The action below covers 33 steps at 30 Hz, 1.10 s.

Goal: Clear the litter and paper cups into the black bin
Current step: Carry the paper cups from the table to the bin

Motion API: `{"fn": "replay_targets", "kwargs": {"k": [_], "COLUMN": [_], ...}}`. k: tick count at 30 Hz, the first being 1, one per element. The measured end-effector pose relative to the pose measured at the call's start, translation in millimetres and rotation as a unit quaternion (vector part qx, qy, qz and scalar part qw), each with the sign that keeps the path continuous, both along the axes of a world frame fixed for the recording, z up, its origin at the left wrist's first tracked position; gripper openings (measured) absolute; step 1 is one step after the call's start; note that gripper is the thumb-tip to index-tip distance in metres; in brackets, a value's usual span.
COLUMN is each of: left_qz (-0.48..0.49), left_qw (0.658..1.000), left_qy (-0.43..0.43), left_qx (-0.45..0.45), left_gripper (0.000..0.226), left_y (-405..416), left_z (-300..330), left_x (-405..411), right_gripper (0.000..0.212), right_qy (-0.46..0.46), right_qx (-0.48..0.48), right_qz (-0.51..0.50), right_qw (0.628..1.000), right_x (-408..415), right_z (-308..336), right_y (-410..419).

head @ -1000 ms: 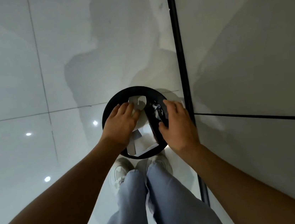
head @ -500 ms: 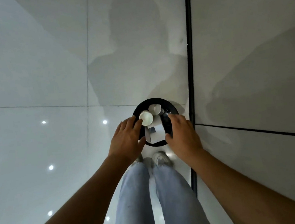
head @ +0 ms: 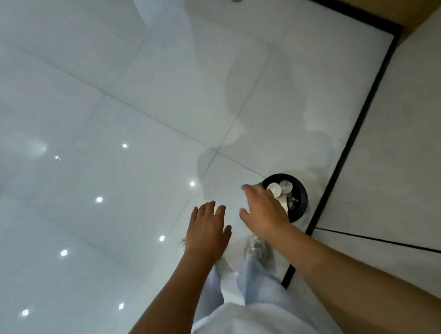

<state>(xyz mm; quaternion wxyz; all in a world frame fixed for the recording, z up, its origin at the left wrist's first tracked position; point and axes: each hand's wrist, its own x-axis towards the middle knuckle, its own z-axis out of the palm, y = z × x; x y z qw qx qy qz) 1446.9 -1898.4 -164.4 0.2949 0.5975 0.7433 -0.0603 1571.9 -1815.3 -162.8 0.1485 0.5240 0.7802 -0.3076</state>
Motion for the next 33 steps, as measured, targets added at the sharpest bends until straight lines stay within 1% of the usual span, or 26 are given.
{"fn": "replay_targets", "kwargs": {"k": [4, 8, 16, 19, 23, 27, 33], "left_qz": [0.112, 0.21, 0.385, 0.448, 0.527, 0.603, 0.667], "left_qw": [0.994, 0.977, 0.922, 0.893, 0.848, 0.795, 0.742], "left_qy": [0.002, 0.025, 0.044, 0.044, 0.057, 0.056, 0.068], "left_qx": [0.001, 0.002, -0.004, -0.006, 0.008, 0.024, 0.022], "left_gripper": [0.053, 0.054, 0.053, 0.054, 0.053, 0.053, 0.052], "left_y": [-63, -143, -320, -385, -450, -492, -539], "left_z": [24, 40, 65, 75, 82, 83, 80], "left_x": [-57, -134, -285, -327, -373, -422, -527], "right_gripper": [0.053, 0.053, 0.054, 0.054, 0.056, 0.056, 0.054], "right_qy": [0.0, 0.001, 0.017, 0.033, 0.049, 0.054, 0.043], "right_qx": [0.003, 0.009, 0.014, 0.016, 0.012, 0.013, 0.019], "right_qz": [0.115, 0.221, 0.397, 0.452, 0.518, 0.579, 0.641], "right_qw": [0.993, 0.975, 0.918, 0.891, 0.854, 0.814, 0.766], "right_x": [-79, -175, -363, -423, -495, -572, -699], "right_z": [25, 39, 57, 67, 80, 84, 78], "right_y": [-40, -97, -242, -297, -352, -395, -451]}}
